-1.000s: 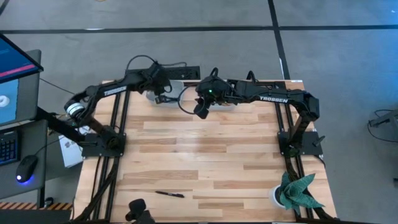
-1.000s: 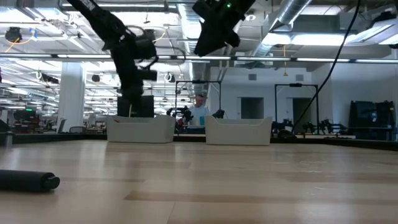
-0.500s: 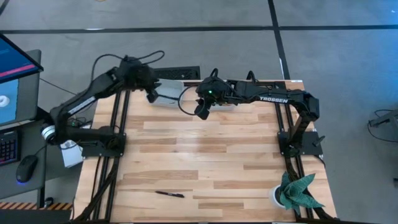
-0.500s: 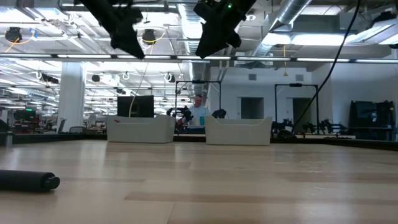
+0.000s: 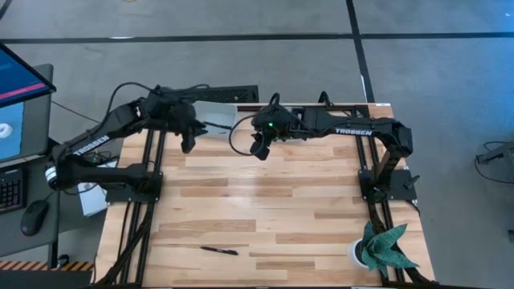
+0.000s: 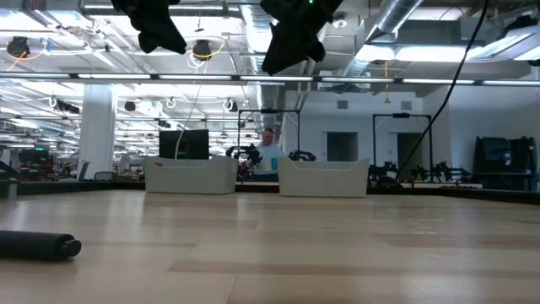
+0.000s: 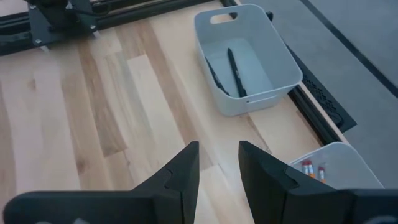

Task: Sort pens & pencils
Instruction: Put the black pen into the left gray bin

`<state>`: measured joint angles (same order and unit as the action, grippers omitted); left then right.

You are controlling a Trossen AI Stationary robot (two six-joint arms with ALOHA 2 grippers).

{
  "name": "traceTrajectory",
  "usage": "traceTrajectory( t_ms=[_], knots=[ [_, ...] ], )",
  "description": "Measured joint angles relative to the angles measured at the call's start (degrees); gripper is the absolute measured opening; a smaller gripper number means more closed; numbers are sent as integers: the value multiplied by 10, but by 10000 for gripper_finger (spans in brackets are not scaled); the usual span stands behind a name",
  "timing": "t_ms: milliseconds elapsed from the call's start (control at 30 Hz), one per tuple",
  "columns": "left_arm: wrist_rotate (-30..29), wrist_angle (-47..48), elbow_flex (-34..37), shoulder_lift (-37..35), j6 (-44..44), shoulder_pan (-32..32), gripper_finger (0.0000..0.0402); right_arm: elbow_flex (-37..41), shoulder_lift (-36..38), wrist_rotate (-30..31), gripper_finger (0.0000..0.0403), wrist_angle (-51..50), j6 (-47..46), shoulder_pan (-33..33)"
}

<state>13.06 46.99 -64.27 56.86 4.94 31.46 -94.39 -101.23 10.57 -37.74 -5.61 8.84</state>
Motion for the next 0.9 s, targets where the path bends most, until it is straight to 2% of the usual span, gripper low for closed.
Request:
traceTrajectory(
  t_ms=[300,433,600,667,733,900],
  knots=[
    [14,11,0,0,25,-114,94,0,0,0,133,-16,-17,-35],
    [9,8,0,0,5,-168,121,0,0,0,135,-25,17,-57],
    [-68,-7,0,3,-48,-245,178,18,3,0,133,-17,26,-77],
    [-115,-11,0,5,-75,-276,200,52,23,0,133,-24,25,-81],
    [-152,-21,0,9,-101,-304,218,92,45,0,134,15,9,-88],
    [-192,-12,0,23,-172,-353,239,203,121,-1,133,88,-21,-116]
  ],
)
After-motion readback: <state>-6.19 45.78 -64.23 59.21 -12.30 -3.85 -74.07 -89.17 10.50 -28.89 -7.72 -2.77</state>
